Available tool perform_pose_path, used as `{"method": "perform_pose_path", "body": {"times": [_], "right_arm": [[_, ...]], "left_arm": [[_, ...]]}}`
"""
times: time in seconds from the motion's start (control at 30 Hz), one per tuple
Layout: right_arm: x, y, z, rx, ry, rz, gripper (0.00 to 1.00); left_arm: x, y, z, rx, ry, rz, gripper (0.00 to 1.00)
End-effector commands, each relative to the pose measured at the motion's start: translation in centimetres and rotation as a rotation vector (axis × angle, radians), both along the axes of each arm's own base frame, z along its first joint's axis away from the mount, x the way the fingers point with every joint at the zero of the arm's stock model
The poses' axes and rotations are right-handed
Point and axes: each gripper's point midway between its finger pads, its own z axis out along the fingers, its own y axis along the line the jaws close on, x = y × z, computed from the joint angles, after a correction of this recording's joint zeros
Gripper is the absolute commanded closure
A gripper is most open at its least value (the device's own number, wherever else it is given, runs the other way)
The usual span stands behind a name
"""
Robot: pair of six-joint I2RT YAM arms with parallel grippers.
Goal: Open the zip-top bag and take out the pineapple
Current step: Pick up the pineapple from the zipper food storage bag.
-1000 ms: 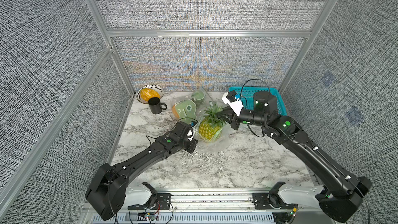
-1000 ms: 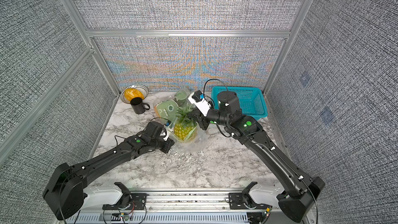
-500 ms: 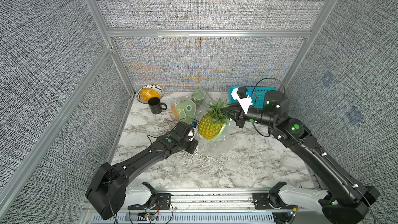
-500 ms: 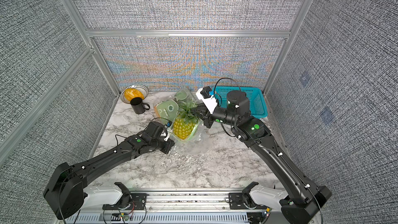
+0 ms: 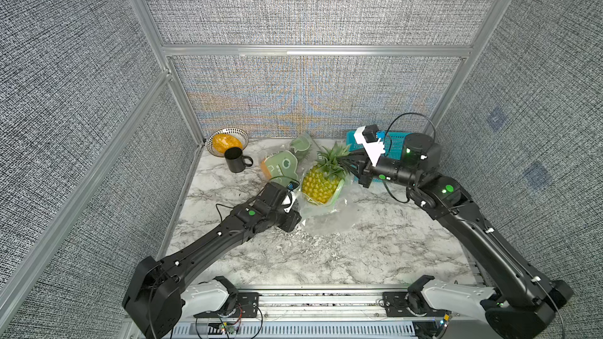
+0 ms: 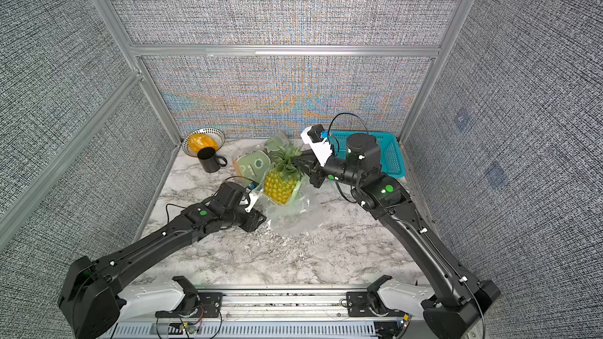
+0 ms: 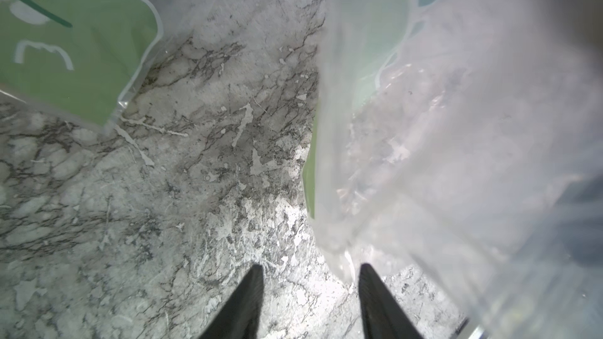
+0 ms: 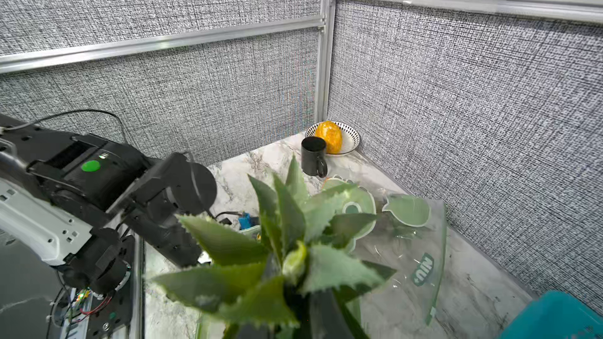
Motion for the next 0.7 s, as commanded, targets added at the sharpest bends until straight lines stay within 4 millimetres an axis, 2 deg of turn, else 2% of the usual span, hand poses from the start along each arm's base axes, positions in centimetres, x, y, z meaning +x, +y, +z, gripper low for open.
{"method": "perform_pose_path", "body": {"times": [0.0,0.07,0.27,0.37,0.5,0.6,0.67], "right_arm": [[1.3,-0.4,1.3,0.013,-0.062,-0.063,1.0],[1.5,-0.4,0.4,-0.001,-0.042,-0.065,1.0],[1.8,-0.4,-1.1,-0.021,-0.003,-0.064,1.0],[1.6,-0.3,-1.5,-0.023,0.011,-0.045,1.0],[1.1,0.0,-1.1,-0.02,0.02,-0.005,1.0],[0.5,0.1,-0.4,-0.011,0.012,0.016,1.0],[0.1,0.0,0.3,0.0,-0.001,0.03,1.0]], "left_arm": [[-0.6,-0.3,1.1,-0.031,-0.017,-0.039,0.33],[-1.0,-0.7,1.3,-0.06,-0.022,-0.063,0.26],[-1.9,-1.9,1.7,-0.17,-0.048,-0.127,0.15],[-1.8,-2.3,1.7,-0.205,-0.079,-0.142,0.13],[-1.0,-2.7,0.4,-0.187,-0.096,-0.147,0.13],[-0.6,-3.4,-0.9,-0.166,-0.062,-0.169,0.26],[-0.5,-3.9,-1.5,-0.163,-0.033,-0.182,0.43]]}}
